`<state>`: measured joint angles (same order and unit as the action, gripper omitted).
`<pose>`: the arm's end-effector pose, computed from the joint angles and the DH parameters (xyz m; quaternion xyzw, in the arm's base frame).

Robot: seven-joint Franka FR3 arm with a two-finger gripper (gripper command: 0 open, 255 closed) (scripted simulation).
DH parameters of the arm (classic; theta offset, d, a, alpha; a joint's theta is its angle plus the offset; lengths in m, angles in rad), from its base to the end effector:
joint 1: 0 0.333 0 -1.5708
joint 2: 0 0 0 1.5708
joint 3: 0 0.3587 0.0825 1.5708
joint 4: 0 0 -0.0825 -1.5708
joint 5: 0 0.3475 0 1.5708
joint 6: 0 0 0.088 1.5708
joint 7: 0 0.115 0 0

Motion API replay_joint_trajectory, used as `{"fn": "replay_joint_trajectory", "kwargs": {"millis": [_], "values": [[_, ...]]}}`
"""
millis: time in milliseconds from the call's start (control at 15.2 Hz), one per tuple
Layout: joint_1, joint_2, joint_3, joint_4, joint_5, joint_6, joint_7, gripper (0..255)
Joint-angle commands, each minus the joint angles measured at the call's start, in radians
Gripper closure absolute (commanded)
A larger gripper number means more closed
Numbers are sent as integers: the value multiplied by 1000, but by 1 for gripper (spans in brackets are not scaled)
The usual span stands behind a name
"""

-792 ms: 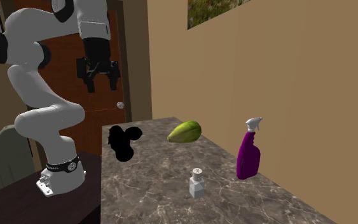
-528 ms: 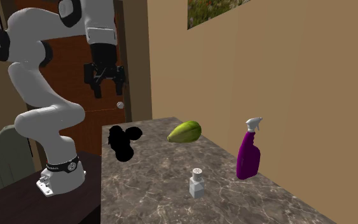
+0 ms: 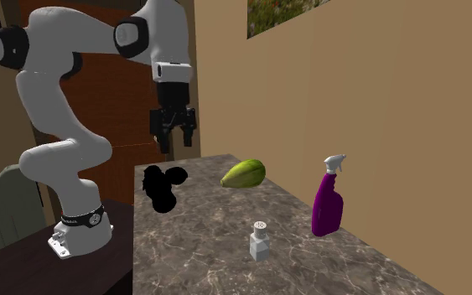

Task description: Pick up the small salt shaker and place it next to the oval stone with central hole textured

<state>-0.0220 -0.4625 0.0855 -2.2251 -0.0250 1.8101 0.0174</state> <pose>0.3634 0.0276 0.5943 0.9990 0.0217 0.0241 0.0304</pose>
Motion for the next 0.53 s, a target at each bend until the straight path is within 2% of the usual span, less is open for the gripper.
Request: {"fn": "replay_joint_trajectory", "kwargs": {"millis": [0, 462], "values": [[-1, 71, 10, 19, -7, 49, 13, 0], [-3, 332, 41, 145, -47, 164, 67, 0]]}}
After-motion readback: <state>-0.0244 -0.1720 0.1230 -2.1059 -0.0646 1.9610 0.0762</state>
